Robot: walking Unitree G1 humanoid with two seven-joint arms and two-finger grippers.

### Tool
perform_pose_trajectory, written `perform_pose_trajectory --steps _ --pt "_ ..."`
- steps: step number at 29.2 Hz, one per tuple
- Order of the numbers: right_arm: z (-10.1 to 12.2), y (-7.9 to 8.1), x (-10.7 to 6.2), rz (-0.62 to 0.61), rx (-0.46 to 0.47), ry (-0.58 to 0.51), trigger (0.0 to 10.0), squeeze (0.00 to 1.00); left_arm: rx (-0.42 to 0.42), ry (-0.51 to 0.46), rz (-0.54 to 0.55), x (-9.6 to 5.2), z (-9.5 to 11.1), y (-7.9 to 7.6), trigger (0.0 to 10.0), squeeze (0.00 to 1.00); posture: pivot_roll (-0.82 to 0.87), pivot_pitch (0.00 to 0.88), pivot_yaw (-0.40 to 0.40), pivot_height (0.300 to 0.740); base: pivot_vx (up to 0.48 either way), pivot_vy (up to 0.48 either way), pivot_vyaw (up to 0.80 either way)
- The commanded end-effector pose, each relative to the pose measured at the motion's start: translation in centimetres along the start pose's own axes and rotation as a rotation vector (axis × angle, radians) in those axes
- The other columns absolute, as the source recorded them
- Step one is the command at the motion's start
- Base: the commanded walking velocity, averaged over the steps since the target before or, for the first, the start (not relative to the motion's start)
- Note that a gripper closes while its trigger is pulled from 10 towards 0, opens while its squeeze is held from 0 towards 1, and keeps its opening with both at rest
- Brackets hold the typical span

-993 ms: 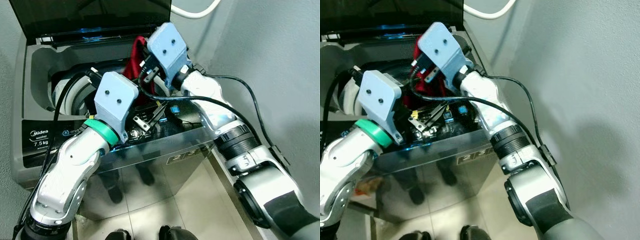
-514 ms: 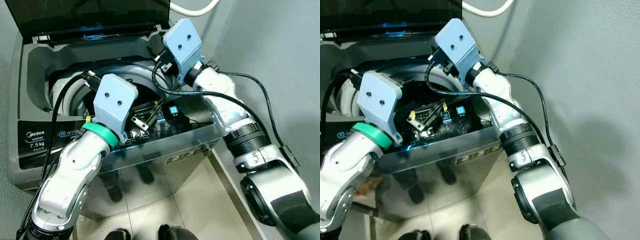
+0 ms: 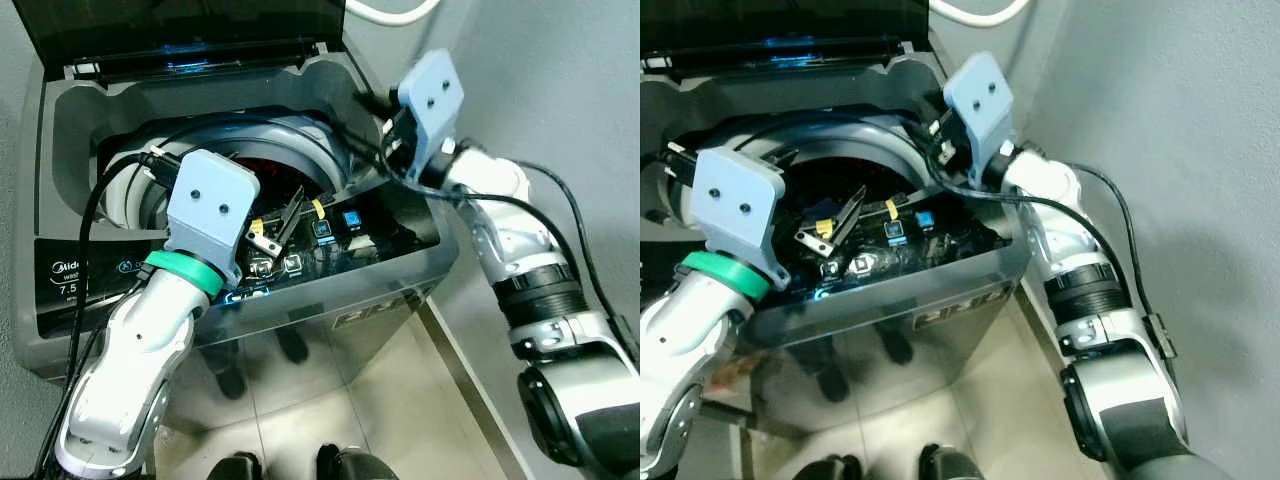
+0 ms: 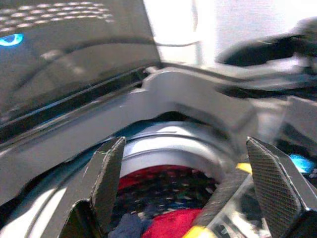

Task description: Clothes washing

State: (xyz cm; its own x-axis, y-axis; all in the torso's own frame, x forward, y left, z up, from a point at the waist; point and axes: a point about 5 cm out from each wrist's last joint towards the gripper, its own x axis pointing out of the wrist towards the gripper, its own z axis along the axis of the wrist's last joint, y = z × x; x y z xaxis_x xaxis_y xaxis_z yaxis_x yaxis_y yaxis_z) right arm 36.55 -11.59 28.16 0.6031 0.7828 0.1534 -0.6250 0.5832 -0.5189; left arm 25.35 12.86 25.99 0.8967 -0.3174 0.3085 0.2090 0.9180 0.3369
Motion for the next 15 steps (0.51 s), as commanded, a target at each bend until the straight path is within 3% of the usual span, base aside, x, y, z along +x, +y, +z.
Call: perform_pose_trajectory --steps 1,5,6,7,8,9,15 --pt "-0.1 -0.4 -1.9 0.029 0.038 -0.01 10.0 0.0 0.053 -0.011 0.114 -0.6 0.6 2.8 10.0 0.0 0.1 0.139 0.0 0.74 0.0 0.0 0.0" --pt "0.0 -0.6 -2.2 0.02 0.058 -0.025 10.0 0.0 0.07 -0.012 0.129 -0.6 0.7 3.4 10.0 0.0 0.1 0.139 0.0 0.74 0.0 0.0 0.0" --pt "1.2 -1.3 -3.0 -0.068 0.177 -0.148 10.0 0.0 0.095 -0.018 0.186 -0.3 0.9 5.3 10.0 0.0 0.1 0.136 -0.001 0.74 0.0 0.0 0.0" --pt "1.2 -1.3 -3.0 -0.068 0.177 -0.148 10.0 0.0 0.095 -0.018 0.186 -0.3 0.9 5.3 10.0 0.0 0.1 0.136 -0.001 0.74 0.0 0.0 0.0" --pt "2.6 -2.1 -4.0 -0.154 0.317 -0.285 10.0 0.0 0.099 -0.034 0.234 0.2 1.2 6.6 10.0 0.0 0.1 0.131 0.0 0.74 0.0 0.0 0.0" --pt "3.4 -2.5 -4.6 -0.201 0.365 -0.358 10.0 0.0 0.104 -0.043 0.248 0.4 1.4 7.1 10.0 0.0 0.09 0.127 0.003 0.74 0.0 0.0 0.0" --pt "4.5 -2.9 -5.9 -0.238 0.458 -0.481 10.0 0.0 0.118 -0.055 0.263 0.9 1.6 7.7 10.0 0.0 0.09 0.123 0.008 0.74 0.0 0.0 0.0"
